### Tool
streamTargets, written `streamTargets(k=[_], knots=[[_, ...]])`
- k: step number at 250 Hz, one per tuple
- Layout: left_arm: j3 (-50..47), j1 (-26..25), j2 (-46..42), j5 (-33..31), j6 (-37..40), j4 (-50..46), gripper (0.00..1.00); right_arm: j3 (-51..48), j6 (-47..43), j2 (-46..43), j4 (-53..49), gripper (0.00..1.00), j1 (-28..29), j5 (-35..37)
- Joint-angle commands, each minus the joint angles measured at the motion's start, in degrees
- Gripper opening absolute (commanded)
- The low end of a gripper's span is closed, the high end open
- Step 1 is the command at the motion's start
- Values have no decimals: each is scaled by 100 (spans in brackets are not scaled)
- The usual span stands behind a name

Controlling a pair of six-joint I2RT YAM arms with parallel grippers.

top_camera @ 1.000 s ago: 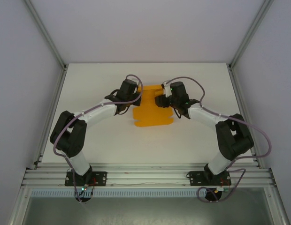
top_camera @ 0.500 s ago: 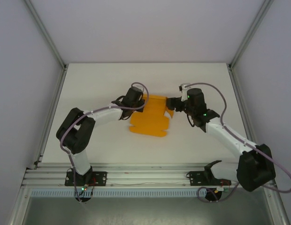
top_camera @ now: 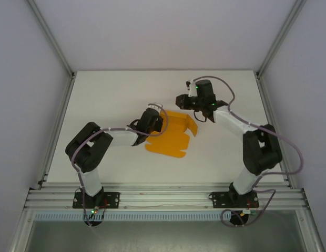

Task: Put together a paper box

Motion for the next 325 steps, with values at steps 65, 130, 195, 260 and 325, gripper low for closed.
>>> streamTargets(k=[65, 130, 195, 260, 325], knots=[[-132, -22, 423, -129, 67, 716, 0, -420, -253, 681, -102, 9, 368, -320], [-399, -30, 647, 38, 168, 1111, 0, -575, -1155, 488, -591, 11, 493, 885], [-555, -28, 566, 115, 274, 1138, 0, -145, -596, -328, -61, 11, 442, 1046], [-513, -39, 578, 241, 240, 1029, 0, -31, -144, 295, 68, 8, 435, -250], [-431, -34, 603, 197, 164, 1036, 0, -413, 197, 731, 267, 5, 409, -702]])
